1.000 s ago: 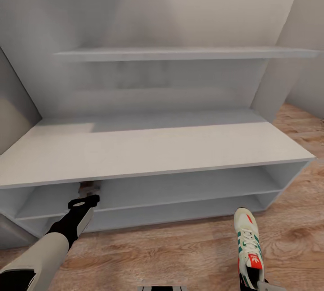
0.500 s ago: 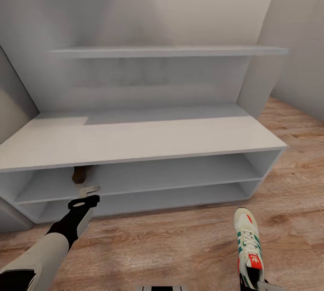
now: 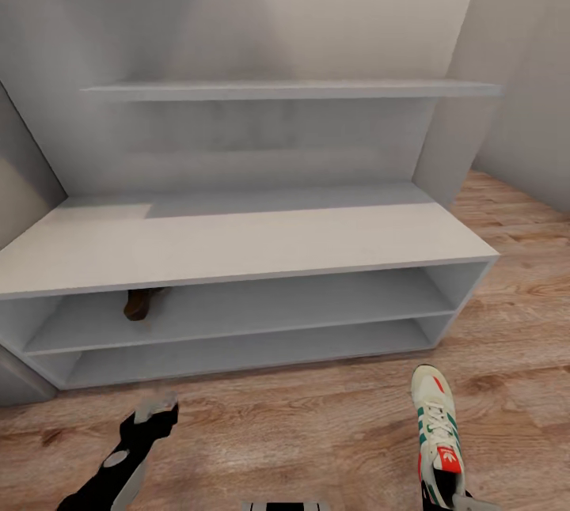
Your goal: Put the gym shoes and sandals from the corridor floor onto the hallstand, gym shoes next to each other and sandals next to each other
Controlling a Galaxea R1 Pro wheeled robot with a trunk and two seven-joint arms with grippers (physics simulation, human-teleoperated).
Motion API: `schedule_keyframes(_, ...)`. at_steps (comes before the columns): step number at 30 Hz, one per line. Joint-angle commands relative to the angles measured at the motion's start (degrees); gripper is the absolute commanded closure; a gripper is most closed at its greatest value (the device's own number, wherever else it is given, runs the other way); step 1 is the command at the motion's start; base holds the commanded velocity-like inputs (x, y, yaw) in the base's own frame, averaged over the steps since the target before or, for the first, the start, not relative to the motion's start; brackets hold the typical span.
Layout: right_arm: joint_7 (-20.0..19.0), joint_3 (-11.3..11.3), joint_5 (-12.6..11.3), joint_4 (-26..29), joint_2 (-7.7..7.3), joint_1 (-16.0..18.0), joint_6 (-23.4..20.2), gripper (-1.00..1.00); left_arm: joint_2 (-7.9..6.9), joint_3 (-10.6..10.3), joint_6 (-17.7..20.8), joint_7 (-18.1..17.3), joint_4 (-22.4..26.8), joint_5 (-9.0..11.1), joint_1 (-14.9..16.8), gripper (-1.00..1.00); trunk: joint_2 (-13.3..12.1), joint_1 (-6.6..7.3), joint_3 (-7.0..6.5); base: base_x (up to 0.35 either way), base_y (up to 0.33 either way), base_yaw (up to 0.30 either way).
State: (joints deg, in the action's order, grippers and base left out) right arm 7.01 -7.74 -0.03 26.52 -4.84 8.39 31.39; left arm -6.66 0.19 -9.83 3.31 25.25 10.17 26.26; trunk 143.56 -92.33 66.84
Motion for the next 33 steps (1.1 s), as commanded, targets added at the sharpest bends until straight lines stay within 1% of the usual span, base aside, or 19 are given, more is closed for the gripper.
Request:
schedule_keyframes(1, 0.12, 0.0, 0.02, -0.04, 0.0, 0.01, 0.17, 1.0, -0.14, -0.1, -0.92, -1.13, -0.02, 0.41, -0.99, -1.0, 0.02, 0.01, 0.04, 0.0, 0.0, 0.0)
schedule_keyframes(2, 0.12, 0.02, 0.02, -0.05, 0.0, 0.02, 0.17, 1.0, -0.29, -0.08, -1.6, -2.3, -0.02, 0.42, -1.93, -1.0, 0.02, 0.01, 0.04, 0.0, 0.0, 0.0)
schedule_keyframes(3, 0.12, 0.03, 0.02, -0.05, 0.0, 0.03, 0.17, 1.0, -0.67, -0.06, -2.87, -4.63, -0.06, 0.45, -3.77, -1.0, 0.02, 0.01, 0.04, 0.0, 0.0, 0.0)
schedule_keyframes(6, 0.11, 0.06, 0.03, -0.06, 0.0, 0.02, 0.17, 1.0, -1.32, -0.04, -4.68, -8.13, -0.13, 0.5, -6.45, -1.0, 0.02, 0.01, 0.04, 0.0, 0.0, 0.0)
schedule_keyframes(7, 0.11, 0.07, 0.03, -0.06, 0.0, 0.03, 0.17, 1.0, -1.66, -0.03, -5.97, -10.43, -0.13, 0.52, -8.15, -1.0, 0.02, 0.01, 0.04, 0.0, 0.0, 0.0)
schedule_keyframes(8, 0.11, 0.09, 0.03, -0.06, 0.0, 0.04, 0.17, 1.0, -1.79, -0.03, -6.66, -11.59, -0.12, 0.52, -8.97, -1.0, 0.02, 0.01, 0.04, 0.0, 0.0, 0.0)
schedule_keyframes(9, 0.11, 0.16, 0.03, -0.06, 0.07, 0.04, 0.17, 1.0, -2.23, 0.06, -10.66, -18.07, -0.09, 0.51, -13.19, -1.0, 0.02, 0.01, 0.04, 0.0, 0.0, 0.0)
schedule_keyframes(10, 0.11, 0.16, 0.03, -0.06, 0.07, 0.03, 0.17, 1.0, -2.29, 0.26, -11.5, -19.58, -0.1, 0.49, -14.21, -1.0, 0.02, 0.01, 0.04, 0.0, 0.0, 0.0)
schedule_keyframes(12, 0.11, 0.17, 0.03, -0.06, 0.08, 0.04, 0.17, 1.0, -2.41, 0.92, -12.24, -21.11, -0.11, 0.48, -15.4, -1.0, 0.02, 0.01, 0.04, 0.0, 0.0, 0.0)
schedule_keyframes(14, 0.11, 0.17, 0.03, -0.06, 0.07, 0.03, 0.17, 1.0, -2.61, 1.89, -12.62, -21.94, -0.11, 0.47, -16.11, -1.0, 0.02, 0.01, 0.04, 0.0, 0.0, 0.0)
schedule_keyframes(16, 0.1, 0.18, 0.03, 0.02, 0.08, 0.04, 0.17, 1.0, -2.77, 3.36, -12.92, -22.6, -0.28, 0.42, -16.66, -1.0, 0.02, 0.01, 0.04, 0.0, -0.005, 0.0)
schedule_keyframes(17, 0.08, 0.18, 0.03, 0.02, 0.09, 0.03, 0.17, 1.0, -2.79, 3.57, -12.95, -22.66, -0.3, 0.44, -16.74, -1.0, 0.02, 0.01, 0.04, 0.0, -0.077, 0.0)
schedule_keyframes(22, 0.04, 0.24, 0.09, -0.08, 0.1, 0.03, 0.21, 1.0, -2.76, 3.84, -13.0, -22.56, -0.24, 0.4, -16.84, -1.0, 0.02, 0.01, 0.04, 0.0, -0.176, 0.0)
schedule_keyframes(33, -0.02, 0.18, 0.17, -0.15, 0.11, 0.04, 0.23, 1.0, -2.92, 3.94, -12.94, -22.14, -0.29, 0.38, -16.9, -1.0, 0.02, 0.01, 0.04, 0.0, -0.255, 0.0)
